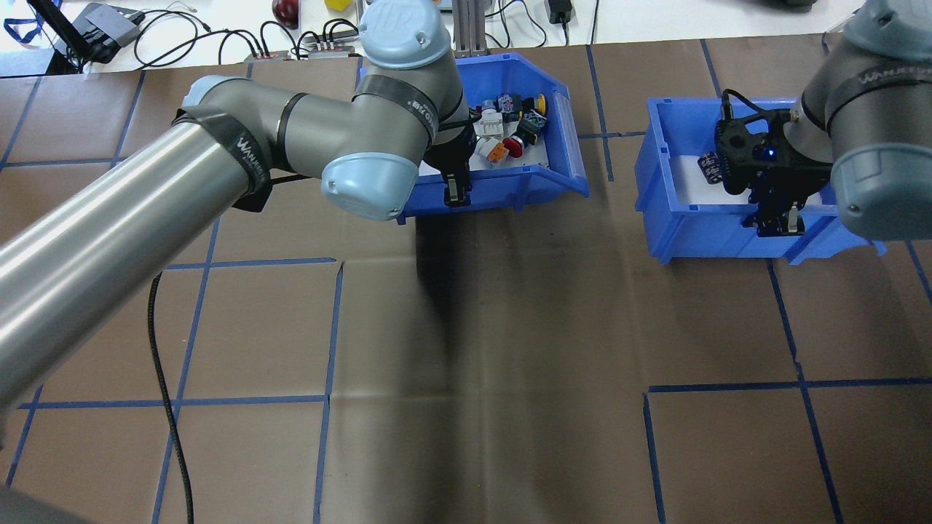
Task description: Place button box in front
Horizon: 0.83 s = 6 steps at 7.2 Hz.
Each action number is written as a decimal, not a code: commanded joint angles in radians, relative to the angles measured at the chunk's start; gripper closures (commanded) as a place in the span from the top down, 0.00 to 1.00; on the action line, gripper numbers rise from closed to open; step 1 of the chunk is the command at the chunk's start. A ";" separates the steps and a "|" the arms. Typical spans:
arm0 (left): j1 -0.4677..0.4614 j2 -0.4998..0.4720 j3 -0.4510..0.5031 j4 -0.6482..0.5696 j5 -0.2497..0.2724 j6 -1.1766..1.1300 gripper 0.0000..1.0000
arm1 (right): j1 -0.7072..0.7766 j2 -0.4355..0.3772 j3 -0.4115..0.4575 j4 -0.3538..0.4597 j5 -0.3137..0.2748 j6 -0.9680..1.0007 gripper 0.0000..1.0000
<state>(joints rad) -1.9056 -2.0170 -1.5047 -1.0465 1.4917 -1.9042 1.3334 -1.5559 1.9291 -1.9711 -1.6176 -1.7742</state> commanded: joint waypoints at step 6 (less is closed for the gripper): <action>0.003 -0.121 0.063 0.028 -0.073 0.036 0.13 | -0.019 -0.010 0.060 -0.038 -0.004 -0.030 0.07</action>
<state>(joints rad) -1.9037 -2.1324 -1.4422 -1.0195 1.4236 -1.8768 1.3155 -1.5648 1.9868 -2.0108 -1.6220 -1.8044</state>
